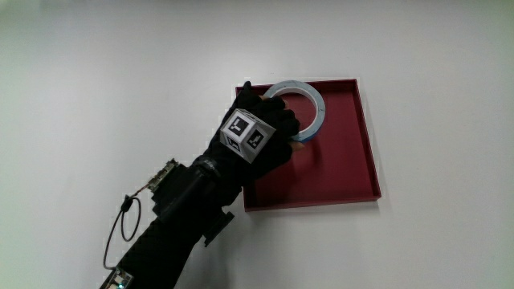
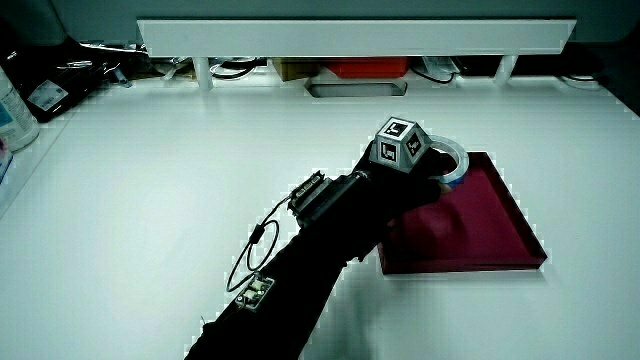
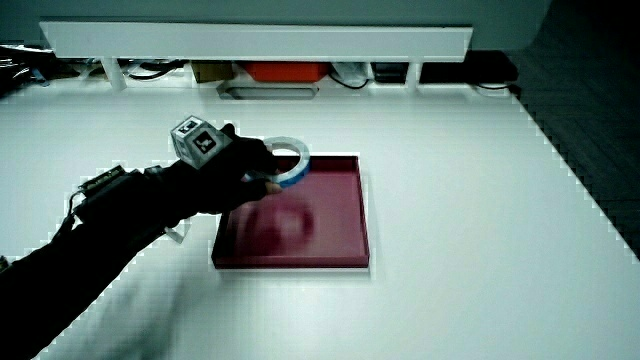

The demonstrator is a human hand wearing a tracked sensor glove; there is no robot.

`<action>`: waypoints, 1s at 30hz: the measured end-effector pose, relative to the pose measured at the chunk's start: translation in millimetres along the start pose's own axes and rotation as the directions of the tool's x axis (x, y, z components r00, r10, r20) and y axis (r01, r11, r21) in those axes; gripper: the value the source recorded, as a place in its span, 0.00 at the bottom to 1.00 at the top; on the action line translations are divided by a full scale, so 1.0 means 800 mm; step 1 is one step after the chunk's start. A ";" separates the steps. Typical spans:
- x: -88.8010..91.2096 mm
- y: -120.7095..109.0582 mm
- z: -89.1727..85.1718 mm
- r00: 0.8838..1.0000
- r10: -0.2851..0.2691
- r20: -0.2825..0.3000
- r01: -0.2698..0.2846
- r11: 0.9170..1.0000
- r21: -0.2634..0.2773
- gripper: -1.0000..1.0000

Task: Place blue tape

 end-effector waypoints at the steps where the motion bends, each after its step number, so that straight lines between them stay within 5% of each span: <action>1: 0.002 0.001 -0.003 1.000 -0.006 -0.013 0.006 1.000 -0.007 0.50; 9: 0.008 0.016 -0.057 0.998 -0.023 -0.051 0.018 0.995 -0.101 0.50; 17: 0.010 0.022 -0.080 0.997 -0.009 -0.072 -0.005 0.983 -0.185 0.50; 30: 0.008 0.021 -0.082 0.998 0.005 -0.064 -0.017 0.981 -0.193 0.43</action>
